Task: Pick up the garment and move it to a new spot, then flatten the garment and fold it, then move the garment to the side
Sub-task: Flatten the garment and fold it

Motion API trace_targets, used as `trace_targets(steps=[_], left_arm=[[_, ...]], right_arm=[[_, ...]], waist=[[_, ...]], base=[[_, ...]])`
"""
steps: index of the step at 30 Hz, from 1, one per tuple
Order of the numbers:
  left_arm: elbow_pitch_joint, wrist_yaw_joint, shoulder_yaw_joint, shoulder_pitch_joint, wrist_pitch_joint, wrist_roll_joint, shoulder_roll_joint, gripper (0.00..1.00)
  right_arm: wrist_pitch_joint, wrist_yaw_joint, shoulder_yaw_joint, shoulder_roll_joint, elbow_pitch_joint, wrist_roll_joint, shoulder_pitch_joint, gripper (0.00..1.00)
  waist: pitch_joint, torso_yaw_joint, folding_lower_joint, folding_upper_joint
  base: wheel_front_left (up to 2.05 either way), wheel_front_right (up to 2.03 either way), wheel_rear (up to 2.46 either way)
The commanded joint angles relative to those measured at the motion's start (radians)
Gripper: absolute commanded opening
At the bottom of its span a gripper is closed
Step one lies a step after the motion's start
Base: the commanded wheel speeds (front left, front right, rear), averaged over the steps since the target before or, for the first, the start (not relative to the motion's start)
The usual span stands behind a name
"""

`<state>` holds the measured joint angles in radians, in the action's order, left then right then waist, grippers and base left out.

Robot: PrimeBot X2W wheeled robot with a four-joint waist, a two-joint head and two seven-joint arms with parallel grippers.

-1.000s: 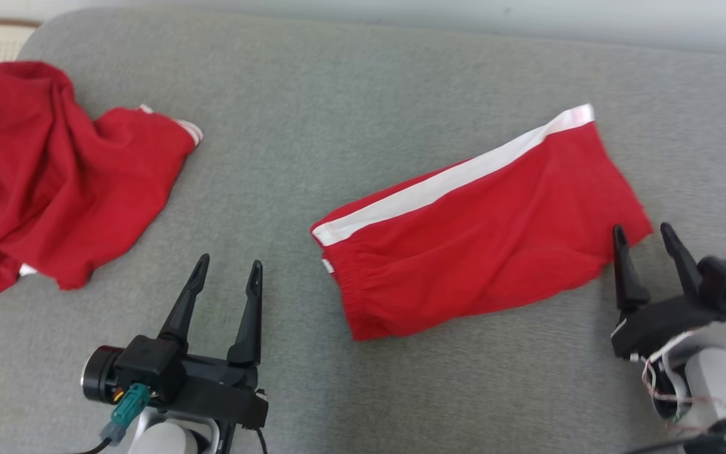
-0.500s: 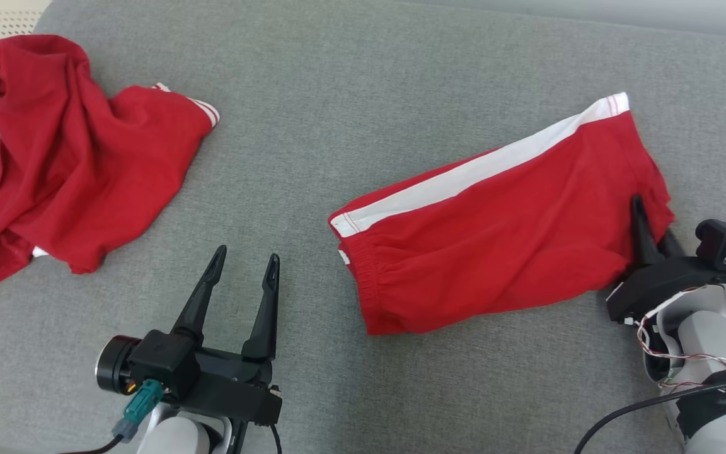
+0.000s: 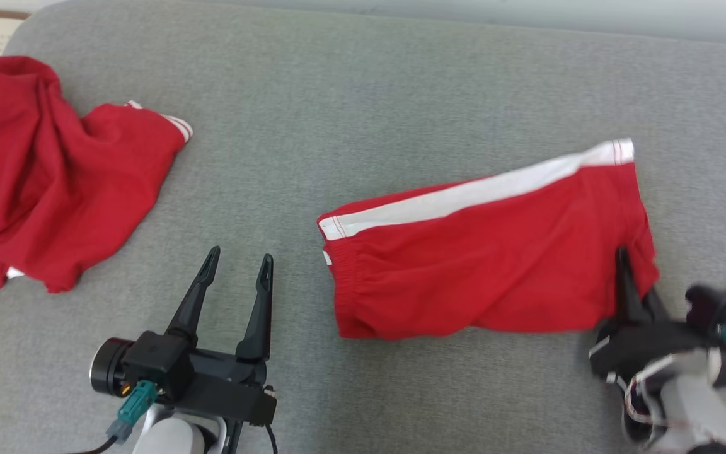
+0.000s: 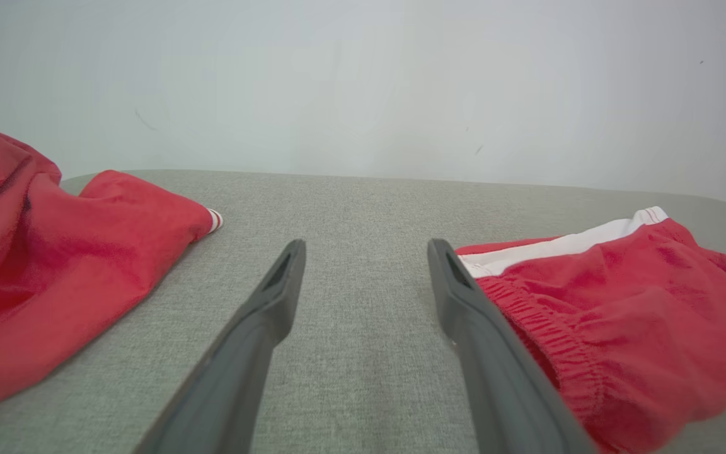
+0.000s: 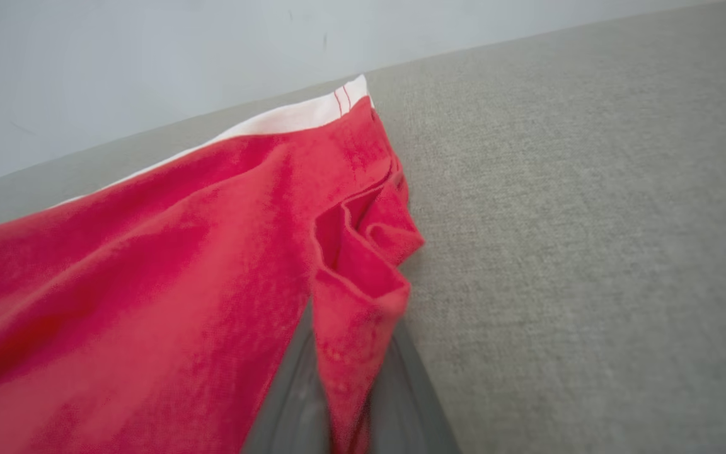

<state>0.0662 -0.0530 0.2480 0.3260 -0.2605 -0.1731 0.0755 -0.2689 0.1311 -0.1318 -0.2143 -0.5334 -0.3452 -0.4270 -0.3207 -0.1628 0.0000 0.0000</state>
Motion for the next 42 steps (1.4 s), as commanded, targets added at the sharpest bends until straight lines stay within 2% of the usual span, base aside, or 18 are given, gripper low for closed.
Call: trace_targets(steps=[1, 9, 23, 29, 30, 36, 42], left_arm=[[0.002, 0.004, -0.005, -0.019, -0.004, 0.016, 0.003, 1.0], [0.006, 0.006, -0.029, -0.038, -0.004, 0.018, 0.02, 1.0], [0.028, 0.003, -0.049, -0.058, -0.004, 0.0, 0.025, 1.0], [0.028, -0.005, -0.065, -0.059, -0.004, -0.007, 0.028, 1.0], [0.025, -0.01, -0.072, -0.058, -0.004, -0.011, 0.028, 1.0], [0.015, -0.017, -0.081, -0.057, -0.004, -0.019, 0.021, 1.0], [0.016, -0.013, -0.067, -0.06, -0.004, -0.023, 0.01, 1.0]], right_arm=[[0.006, -0.001, 0.013, 0.029, 0.009, 0.008, 0.08, 0.0], [0.006, -0.001, 0.064, 0.106, 0.13, 0.043, 0.218, 0.0], [0.005, -0.001, 0.102, 0.134, 0.121, 0.034, 0.24, 0.0], [0.002, -0.001, 0.117, 0.136, 0.225, 0.084, 0.227, 0.0], [0.002, -0.001, 0.097, 0.136, 0.285, 0.122, 0.222, 0.0], [0.033, -0.001, -0.043, 0.14, 0.439, 0.202, 0.203, 0.0], [0.104, -0.001, -0.222, 0.141, 0.501, 0.191, 0.179, 0.0]], waist=[[0.012, 0.021, 0.0, 0.0], [0.035, 0.074, 0.0, 0.0], [0.067, 0.104, 0.0, 0.0], [0.079, 0.104, 0.0, 0.0], [0.082, 0.1, 0.0, 0.0], [0.089, 0.06, 0.0, 0.0], [0.09, 0.005, 0.0, 0.0]], base=[[0.0, 0.0, 0.0], [0.0, 0.0, 0.0], [0.0, 0.0, 0.0], [0.0, 0.0, 0.0], [0.0, 0.0, 0.0], [0.0, 0.0, 0.0], [0.0, 0.0, 0.0]])
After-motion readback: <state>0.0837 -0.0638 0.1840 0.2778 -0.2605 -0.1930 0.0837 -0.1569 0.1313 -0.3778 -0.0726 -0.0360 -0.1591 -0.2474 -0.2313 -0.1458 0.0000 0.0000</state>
